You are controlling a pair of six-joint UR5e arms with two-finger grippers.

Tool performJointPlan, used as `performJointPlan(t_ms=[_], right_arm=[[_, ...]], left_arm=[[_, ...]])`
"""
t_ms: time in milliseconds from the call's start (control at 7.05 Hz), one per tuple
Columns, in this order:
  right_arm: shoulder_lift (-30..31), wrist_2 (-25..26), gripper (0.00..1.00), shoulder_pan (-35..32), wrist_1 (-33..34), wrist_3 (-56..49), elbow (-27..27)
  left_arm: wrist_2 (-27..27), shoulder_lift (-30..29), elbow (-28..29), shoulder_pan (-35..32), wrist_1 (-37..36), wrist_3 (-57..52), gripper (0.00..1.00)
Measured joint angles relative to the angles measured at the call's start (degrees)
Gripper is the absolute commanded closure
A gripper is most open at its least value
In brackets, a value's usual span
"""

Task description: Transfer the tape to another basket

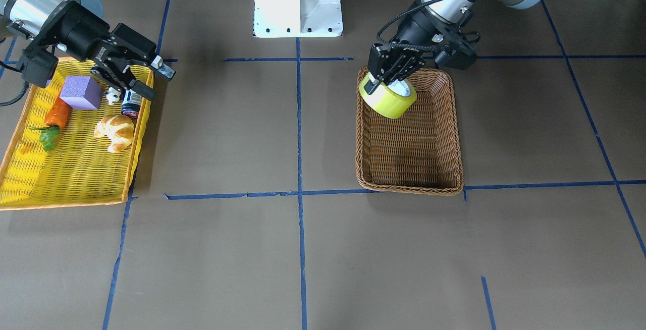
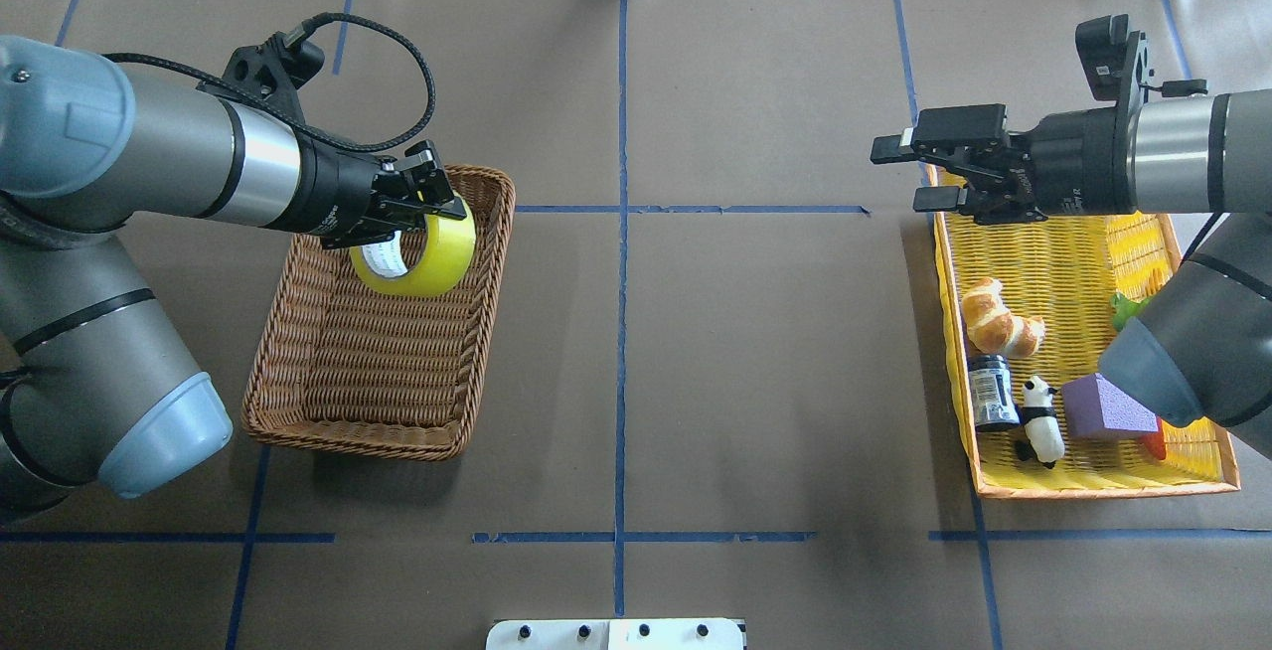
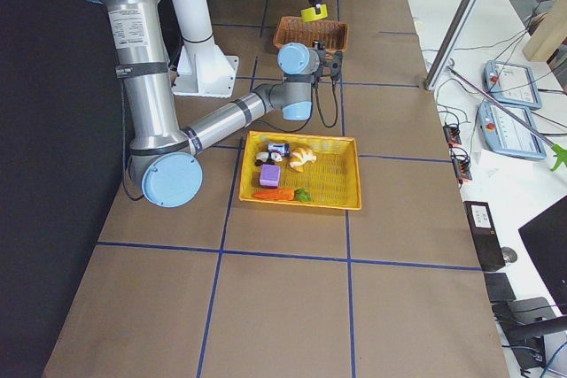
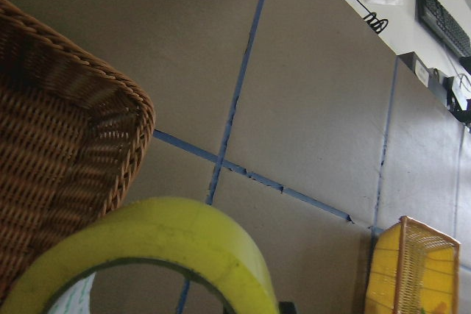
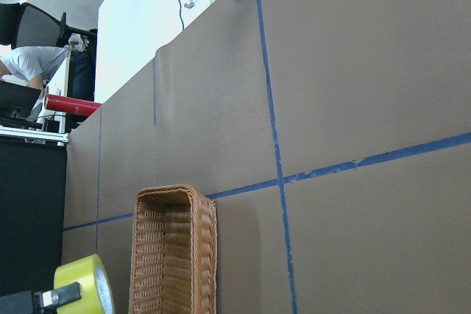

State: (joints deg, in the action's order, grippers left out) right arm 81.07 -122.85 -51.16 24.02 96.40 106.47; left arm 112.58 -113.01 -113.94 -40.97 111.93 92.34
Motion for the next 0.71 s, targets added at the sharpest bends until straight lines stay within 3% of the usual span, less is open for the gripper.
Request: performJointPlan(t_ms=[284,710], right_arm=[[0.5,0.4,0.00,0.0,0.2,-0.3,-0.4],[0.7,0.9,0.00,0.2,0.2,-0.3,-0.9]], left_arm=[[-2.5,0.7,0.9,1.8,-6.3,-3.4,0.98],[-8.9,0.6,6.2,6.8,-7.4,-3.9,0.98]])
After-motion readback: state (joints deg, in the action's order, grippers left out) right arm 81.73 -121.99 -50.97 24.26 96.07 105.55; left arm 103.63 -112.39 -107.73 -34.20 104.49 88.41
